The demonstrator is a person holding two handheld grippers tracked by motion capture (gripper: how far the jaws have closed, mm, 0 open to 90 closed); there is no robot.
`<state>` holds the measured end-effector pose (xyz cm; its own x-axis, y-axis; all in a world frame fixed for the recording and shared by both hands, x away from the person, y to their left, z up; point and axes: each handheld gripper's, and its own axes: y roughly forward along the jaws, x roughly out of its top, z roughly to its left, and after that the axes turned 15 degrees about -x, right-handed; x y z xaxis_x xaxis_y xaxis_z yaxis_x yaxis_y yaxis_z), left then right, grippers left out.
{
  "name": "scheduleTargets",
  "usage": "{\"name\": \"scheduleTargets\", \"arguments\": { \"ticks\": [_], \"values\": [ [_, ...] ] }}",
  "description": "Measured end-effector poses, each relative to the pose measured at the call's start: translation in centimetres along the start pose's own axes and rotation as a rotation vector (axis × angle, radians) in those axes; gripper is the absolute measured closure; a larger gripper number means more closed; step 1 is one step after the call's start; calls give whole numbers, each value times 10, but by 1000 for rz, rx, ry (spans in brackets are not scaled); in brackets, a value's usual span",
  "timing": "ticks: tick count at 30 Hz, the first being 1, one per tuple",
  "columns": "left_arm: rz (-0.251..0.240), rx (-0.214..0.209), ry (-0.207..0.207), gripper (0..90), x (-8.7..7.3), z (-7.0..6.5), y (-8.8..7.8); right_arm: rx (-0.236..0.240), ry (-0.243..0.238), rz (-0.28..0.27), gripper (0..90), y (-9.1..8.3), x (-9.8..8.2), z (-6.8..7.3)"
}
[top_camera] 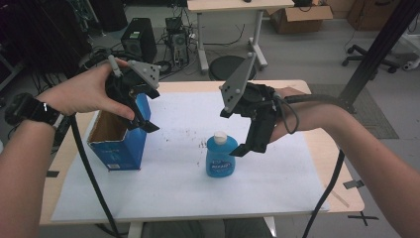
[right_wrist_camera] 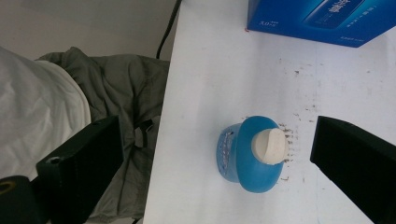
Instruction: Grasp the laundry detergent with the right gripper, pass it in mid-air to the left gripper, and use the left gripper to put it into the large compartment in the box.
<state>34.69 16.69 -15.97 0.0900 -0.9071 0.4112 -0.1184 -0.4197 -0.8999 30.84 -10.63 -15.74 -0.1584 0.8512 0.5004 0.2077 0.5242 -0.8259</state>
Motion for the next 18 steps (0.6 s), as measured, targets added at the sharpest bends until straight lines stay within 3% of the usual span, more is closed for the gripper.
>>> {"name": "scheduleTargets", "arguments": {
  "ticks": [9, 18],
  "values": [
    [3, -3, -2, 37, 2, -1, -2, -7, 15, -19, 26, -6, -5, -6],
    [2, -6, -3, 37, 3, 2, -1, -22, 38, -76, 25, -7, -21, -18]
  ]
}}
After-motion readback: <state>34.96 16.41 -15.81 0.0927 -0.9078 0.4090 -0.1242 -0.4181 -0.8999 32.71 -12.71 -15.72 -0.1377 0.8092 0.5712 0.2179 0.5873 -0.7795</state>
